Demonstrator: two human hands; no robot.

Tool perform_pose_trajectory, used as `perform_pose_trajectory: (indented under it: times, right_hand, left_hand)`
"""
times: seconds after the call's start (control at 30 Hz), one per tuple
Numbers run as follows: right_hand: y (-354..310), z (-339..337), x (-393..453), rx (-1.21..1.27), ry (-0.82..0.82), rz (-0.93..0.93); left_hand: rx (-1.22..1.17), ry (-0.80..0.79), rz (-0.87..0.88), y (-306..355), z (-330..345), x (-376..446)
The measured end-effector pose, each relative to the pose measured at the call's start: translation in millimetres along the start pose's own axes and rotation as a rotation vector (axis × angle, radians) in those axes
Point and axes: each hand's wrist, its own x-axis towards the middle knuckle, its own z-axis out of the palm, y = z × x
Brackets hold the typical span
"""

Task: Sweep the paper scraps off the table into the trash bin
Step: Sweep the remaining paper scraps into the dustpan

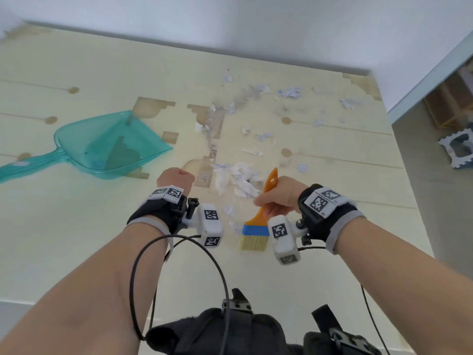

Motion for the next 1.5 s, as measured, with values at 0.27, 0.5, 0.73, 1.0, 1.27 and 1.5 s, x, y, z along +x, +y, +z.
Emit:
perform_pose_trajectory:
  times: [0.27, 0.5, 0.73, 1.0, 1.27, 1.5]
  right_hand:
    - [-23, -13, 9, 0.161, 0.337, -0.301]
    - [-39, 40, 2, -0.067, -0.032, -0.270]
    - [-53, 26, 14, 0.114, 0.279, -0.314]
    - [-67, 61, 18, 0.099, 0.091, -0.267]
    - [-76, 33, 25, 0.307, 0.323, -0.322]
    - [-87, 102, 25, 0.209, -0.055, -0.342]
  left_hand:
    - [-0.033, 0.039, -0.076, -26, -12, -6]
    - [-0.032, 0.055, -0.096, -43, -28, -8]
    - [-0.016, 0.055, -0.093, -57, -44, -5]
    - [-0.087, 0.070, -0.079, -57, -50, 0]
    - [-0.090, 0.068, -0.089, -60, -46, 8]
    - [-0.122, 0.109, -0.123, -69, -52, 6]
